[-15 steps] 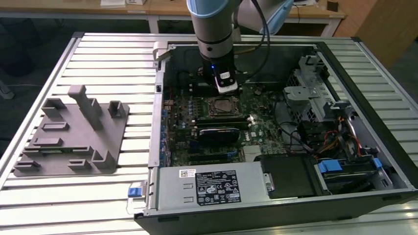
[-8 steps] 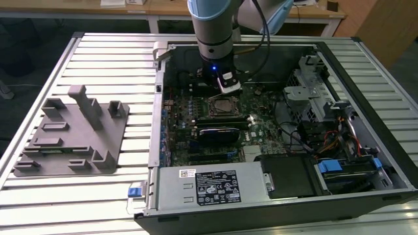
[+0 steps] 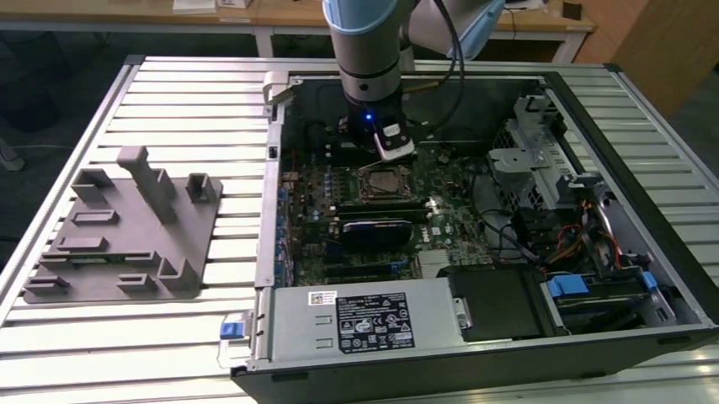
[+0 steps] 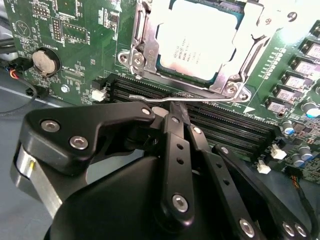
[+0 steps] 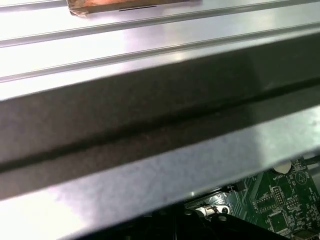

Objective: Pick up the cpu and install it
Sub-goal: 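Install the first cpu locking lever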

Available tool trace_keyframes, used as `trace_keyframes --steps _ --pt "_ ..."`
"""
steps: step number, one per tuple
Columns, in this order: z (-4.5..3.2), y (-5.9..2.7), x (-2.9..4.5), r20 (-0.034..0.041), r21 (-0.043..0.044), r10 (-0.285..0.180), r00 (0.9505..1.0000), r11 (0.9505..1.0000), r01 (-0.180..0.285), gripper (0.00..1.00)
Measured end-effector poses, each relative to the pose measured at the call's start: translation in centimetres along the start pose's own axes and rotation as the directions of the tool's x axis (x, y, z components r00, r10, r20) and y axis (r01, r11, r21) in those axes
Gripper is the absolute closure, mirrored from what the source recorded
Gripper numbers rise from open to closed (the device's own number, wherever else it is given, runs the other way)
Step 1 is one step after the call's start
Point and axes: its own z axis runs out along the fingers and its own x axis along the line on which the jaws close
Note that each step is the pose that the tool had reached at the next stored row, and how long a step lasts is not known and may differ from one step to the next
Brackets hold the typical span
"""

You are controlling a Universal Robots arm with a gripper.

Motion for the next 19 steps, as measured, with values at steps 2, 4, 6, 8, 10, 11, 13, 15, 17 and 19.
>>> trace_keyframes --steps 2,4,6,8,10,11,13,15,17,19 --pt "-0.23 0.06 -0.03 0.0000 -0.0001 0.000 1.0000 1.0000 0.000 0.89" --pt "-0.58 0.15 -0.08 0.0001 -0.0002 0.000 1.0000 1.0000 0.000 0.89" --pt "-0.95 0.23 -0.13 0.0001 -0.0001 0.000 1.0000 1.0000 0.000 0.89" --pt "-1.28 0.32 -0.17 0.0001 -0.0002 0.000 1.0000 1.0000 0.000 0.89" --pt "-1.54 0.38 -0.21 0.0001 -0.0003 0.000 1.0000 1.0000 0.000 0.89" --pt "-1.66 0.41 -0.23 0.0000 -0.0004 0.000 1.0000 1.0000 0.000 0.89" --pt "-1.88 0.46 -0.25 -0.0001 -0.0007 0.000 1.0000 1.0000 0.000 0.89" --pt "-2.01 0.49 -0.27 -0.0003 -0.0014 0.000 1.0000 1.0000 0.000 0.89" --pt "-2.07 0.50 -0.28 -0.0008 -0.0037 0.001 1.0000 1.0000 -0.001 0.89" --pt "-2.14 0.52 -0.29 -0.0021 -0.0086 0.002 1.0000 1.0000 -0.002 0.89"
